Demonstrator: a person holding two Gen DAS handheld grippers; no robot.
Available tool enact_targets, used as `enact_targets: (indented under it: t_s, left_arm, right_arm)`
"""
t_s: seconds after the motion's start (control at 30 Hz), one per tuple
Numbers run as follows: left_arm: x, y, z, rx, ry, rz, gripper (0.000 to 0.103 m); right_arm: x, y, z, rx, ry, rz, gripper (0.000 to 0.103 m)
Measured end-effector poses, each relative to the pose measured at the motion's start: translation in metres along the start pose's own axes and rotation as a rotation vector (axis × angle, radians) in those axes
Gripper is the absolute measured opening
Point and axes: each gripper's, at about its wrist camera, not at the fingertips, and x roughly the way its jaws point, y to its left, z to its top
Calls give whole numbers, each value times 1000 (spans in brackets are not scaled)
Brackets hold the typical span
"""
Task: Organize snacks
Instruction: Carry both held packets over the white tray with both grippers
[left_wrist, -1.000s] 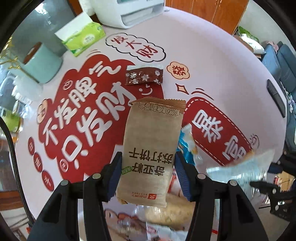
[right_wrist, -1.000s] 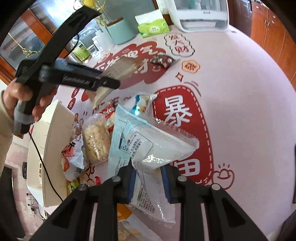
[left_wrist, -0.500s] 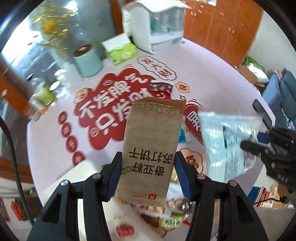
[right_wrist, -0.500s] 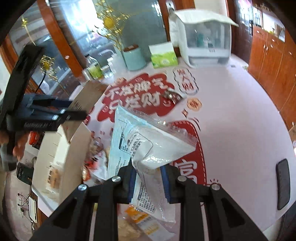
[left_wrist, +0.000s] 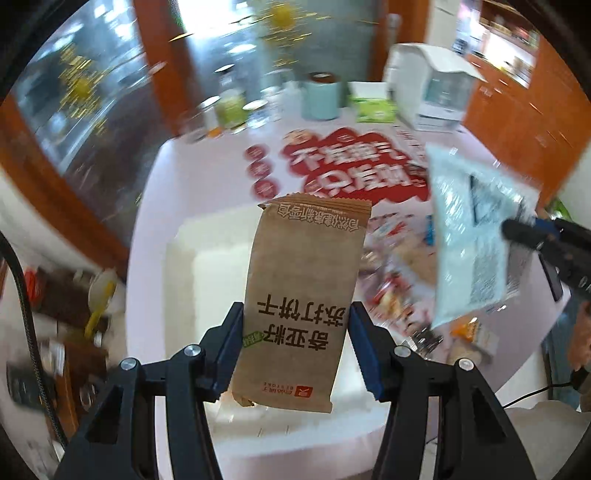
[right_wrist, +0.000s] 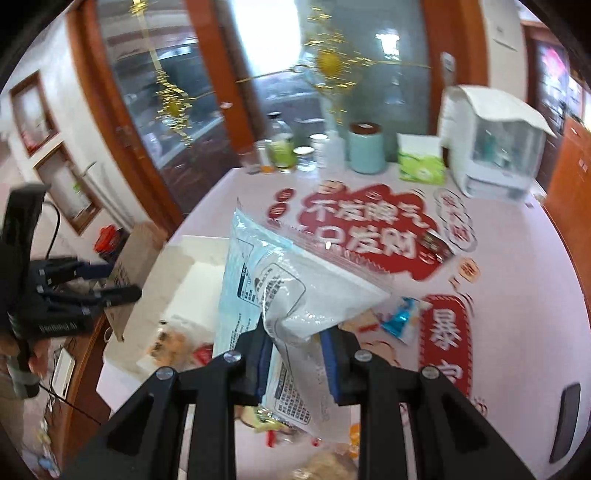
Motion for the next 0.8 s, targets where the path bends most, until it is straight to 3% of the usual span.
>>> enact_targets:
  t_s: [0.17, 0.43, 0.73, 0.8]
  left_arm:
    - [1, 29, -41, -93, 15, 58, 55]
    - [6, 52, -74, -203, 30, 37, 55]
    - [8, 63, -68, -205, -1, 76, 55]
    - [6, 66, -64, -207, -13, 82, 64]
  right_arm:
    - [4, 39, 6, -64, 3, 41, 25]
    - [22, 93, 10, -131, 52, 104, 25]
    - [42, 121, 27, -168, 53, 75, 26]
    - [47, 126, 32, -180, 54, 76, 27]
